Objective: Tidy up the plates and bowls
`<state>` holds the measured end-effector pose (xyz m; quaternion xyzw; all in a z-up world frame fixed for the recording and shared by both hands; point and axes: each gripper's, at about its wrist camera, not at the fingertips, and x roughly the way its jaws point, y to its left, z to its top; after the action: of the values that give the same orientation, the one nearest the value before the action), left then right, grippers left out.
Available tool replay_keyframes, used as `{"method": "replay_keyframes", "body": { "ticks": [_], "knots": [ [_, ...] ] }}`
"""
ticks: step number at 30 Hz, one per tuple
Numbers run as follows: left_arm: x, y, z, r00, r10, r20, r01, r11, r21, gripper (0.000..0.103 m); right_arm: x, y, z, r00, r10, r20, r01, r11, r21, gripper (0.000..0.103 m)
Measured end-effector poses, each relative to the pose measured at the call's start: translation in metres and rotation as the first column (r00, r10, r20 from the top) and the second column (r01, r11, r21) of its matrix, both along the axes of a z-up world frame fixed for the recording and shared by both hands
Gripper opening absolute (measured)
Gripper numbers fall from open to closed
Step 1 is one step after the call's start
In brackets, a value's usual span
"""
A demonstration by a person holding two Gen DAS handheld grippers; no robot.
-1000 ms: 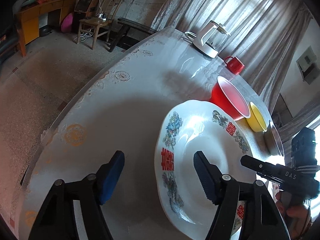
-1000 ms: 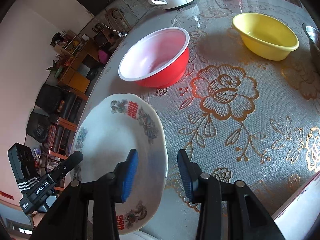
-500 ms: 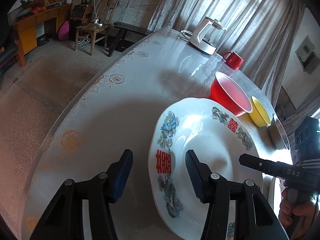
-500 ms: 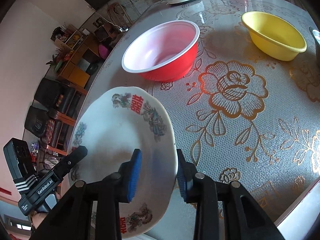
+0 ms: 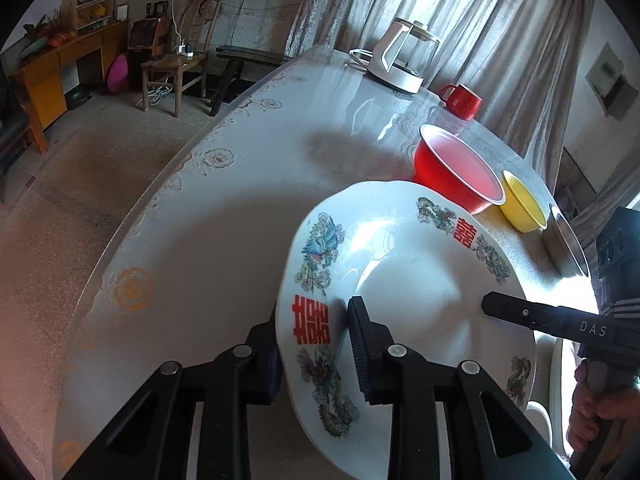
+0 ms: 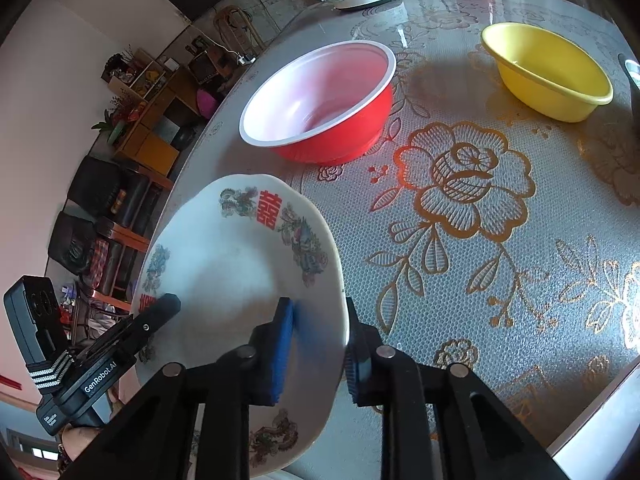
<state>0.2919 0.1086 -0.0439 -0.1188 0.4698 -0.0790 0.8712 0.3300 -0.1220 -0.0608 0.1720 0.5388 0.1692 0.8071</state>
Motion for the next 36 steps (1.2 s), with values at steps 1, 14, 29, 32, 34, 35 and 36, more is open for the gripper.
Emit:
{"method": "replay_keyframes", "body": {
  "ticks": [1,14,29,32,34,35,36],
  "knots": [
    [-0.001,0.0,0.0,1.0,0.005,0.0,-0.006,1.0,0.003,0.029,-0.001,0.0,0.0,1.0,-0.003,0.002,0.003,1.0,0.0,0.022],
    [-0.014,-0.003,0.022,0.997,0.024,0.067,-0.03,0.996,0.088,0.029,-0.009,-0.006,0.007,0.999,-0.005,0.033,0.003,0.998,0.055,0.02],
    [-0.035,-0.013,0.028,0.995,0.009,0.099,-0.011,1.0,0.015,0.029,-0.041,-0.007,0.028,0.988,0.04,0.151,-0.044,0.999,0.021,0.018],
    [-0.042,-0.018,0.037,0.992,0.003,0.124,-0.004,1.0,0.008,0.029,-0.049,-0.014,0.032,0.986,0.036,0.161,-0.042,0.998,0.037,0.018],
    [-0.049,-0.024,0.045,0.989,-0.007,0.149,0.005,1.0,0.008,0.029,-0.056,-0.019,0.038,0.983,0.036,0.181,-0.045,0.998,0.045,0.018],
    [-0.053,-0.026,0.049,0.987,-0.012,0.159,0.012,1.0,0.004,0.029,-0.059,-0.022,0.042,0.981,0.032,0.189,-0.042,0.998,0.05,0.018],
    [-0.056,-0.03,0.053,0.985,-0.02,0.171,0.02,1.0,-0.001,0.029,-0.064,-0.025,0.046,0.979,0.03,0.202,-0.041,0.998,0.051,0.018]
  ]
}}
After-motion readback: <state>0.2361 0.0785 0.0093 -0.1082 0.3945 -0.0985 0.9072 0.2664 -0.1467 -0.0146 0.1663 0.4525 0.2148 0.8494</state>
